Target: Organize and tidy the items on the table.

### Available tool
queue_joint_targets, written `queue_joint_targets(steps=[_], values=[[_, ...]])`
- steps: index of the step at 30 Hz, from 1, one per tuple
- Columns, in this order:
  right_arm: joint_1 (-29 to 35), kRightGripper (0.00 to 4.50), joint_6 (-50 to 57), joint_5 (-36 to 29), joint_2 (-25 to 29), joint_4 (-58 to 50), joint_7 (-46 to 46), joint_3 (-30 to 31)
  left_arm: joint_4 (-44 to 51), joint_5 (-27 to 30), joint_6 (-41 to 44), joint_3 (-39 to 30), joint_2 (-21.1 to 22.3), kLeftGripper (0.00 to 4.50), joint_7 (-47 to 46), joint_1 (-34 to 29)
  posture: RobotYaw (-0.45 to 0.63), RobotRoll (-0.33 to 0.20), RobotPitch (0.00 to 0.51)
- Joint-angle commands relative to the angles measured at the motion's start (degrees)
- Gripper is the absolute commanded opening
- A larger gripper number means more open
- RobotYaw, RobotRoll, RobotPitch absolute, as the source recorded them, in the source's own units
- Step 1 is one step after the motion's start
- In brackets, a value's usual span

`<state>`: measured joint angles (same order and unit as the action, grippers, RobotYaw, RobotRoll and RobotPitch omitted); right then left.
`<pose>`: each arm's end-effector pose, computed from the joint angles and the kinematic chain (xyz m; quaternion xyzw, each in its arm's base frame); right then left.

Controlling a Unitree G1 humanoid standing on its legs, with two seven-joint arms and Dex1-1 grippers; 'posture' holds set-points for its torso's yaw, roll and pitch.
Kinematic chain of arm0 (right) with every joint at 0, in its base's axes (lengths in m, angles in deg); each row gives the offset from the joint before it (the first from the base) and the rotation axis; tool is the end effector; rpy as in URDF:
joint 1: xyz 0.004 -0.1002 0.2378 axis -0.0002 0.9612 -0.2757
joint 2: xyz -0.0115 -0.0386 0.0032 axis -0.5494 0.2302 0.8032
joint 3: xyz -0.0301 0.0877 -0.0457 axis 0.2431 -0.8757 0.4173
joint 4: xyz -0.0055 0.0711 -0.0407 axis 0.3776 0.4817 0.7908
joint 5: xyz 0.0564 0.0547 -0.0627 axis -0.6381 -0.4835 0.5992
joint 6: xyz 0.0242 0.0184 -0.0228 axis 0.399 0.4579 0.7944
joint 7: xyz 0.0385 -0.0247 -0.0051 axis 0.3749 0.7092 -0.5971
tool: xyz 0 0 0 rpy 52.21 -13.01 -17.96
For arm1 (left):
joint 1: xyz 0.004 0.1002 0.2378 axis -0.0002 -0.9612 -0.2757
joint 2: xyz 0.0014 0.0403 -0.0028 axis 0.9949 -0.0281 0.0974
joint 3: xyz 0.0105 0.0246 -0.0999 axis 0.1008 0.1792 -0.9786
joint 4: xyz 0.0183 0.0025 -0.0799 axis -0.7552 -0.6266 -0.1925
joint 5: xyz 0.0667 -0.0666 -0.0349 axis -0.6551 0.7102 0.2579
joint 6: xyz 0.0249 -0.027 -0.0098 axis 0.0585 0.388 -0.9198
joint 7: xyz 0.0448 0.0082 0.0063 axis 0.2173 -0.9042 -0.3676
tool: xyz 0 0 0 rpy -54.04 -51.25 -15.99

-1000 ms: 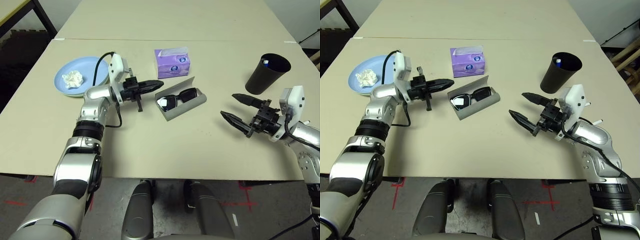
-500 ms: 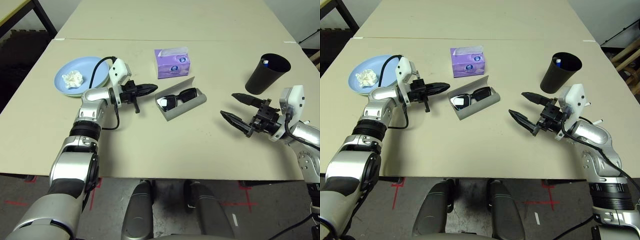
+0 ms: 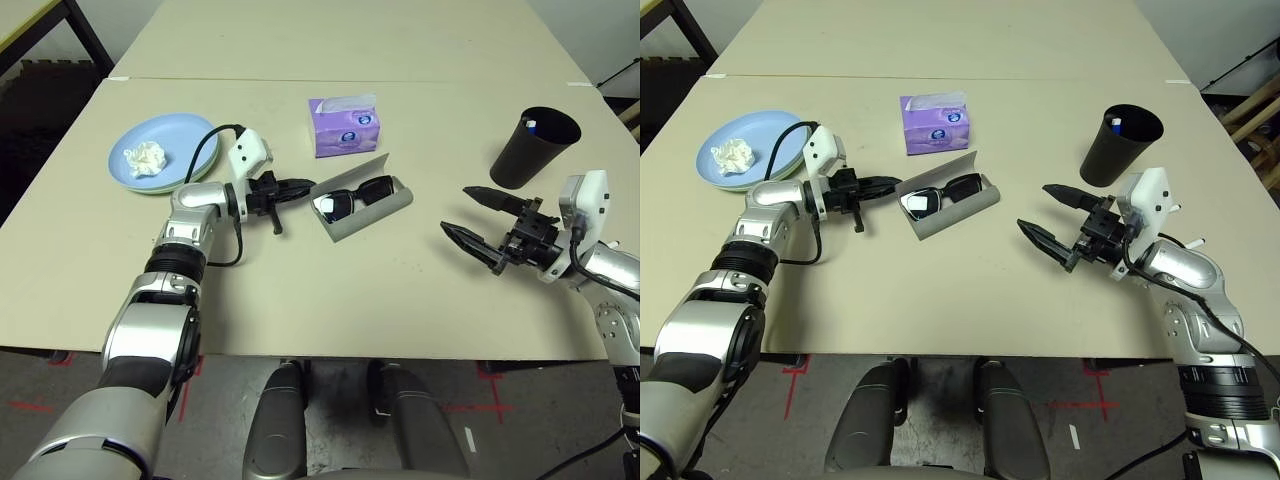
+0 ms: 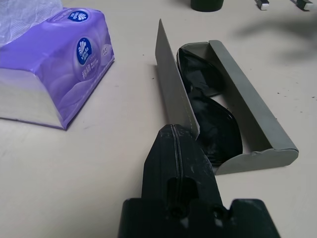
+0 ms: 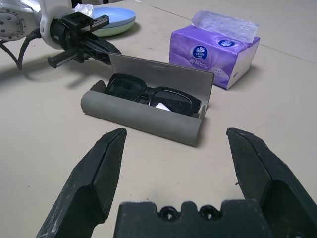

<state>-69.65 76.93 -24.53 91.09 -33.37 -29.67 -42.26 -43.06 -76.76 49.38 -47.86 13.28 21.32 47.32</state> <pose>0.2375 -0.2668 0.1451 -0.0993 -0.0715 0.4116 0.9031 0.3513 0.2157 0.1597 0.1673 -0.0128 -0.5342 0.8286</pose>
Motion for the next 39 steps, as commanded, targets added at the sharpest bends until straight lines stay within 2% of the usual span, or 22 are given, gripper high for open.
queue_joint_targets(steps=[1,17,33,39], values=[[0.2,4.50,-0.1,0.0,0.7,-0.6,-0.4,-0.3,2.0,0.3,0.6,0.7,-0.5,0.03,1.6,-1.2,0.09,0.000,0.218],[-0.4,4.50,-0.9,0.1,0.4,0.1,-0.9,-0.1,18.9,2.2,8.3,3.2,-1.4,0.03,3.6,-12.1,0.09,0.000,0.219],[-0.9,4.50,-1.4,0.4,0.1,0.8,-1.1,0.4,21.1,4.0,9.5,2.9,-2.2,0.03,2.4,-8.8,0.09,0.000,0.214],[-0.8,4.50,-1.6,0.4,0.1,0.6,-1.0,0.3,22.2,2.6,9.9,5.3,-1.6,0.03,3.5,-11.6,0.09,0.000,0.211]])
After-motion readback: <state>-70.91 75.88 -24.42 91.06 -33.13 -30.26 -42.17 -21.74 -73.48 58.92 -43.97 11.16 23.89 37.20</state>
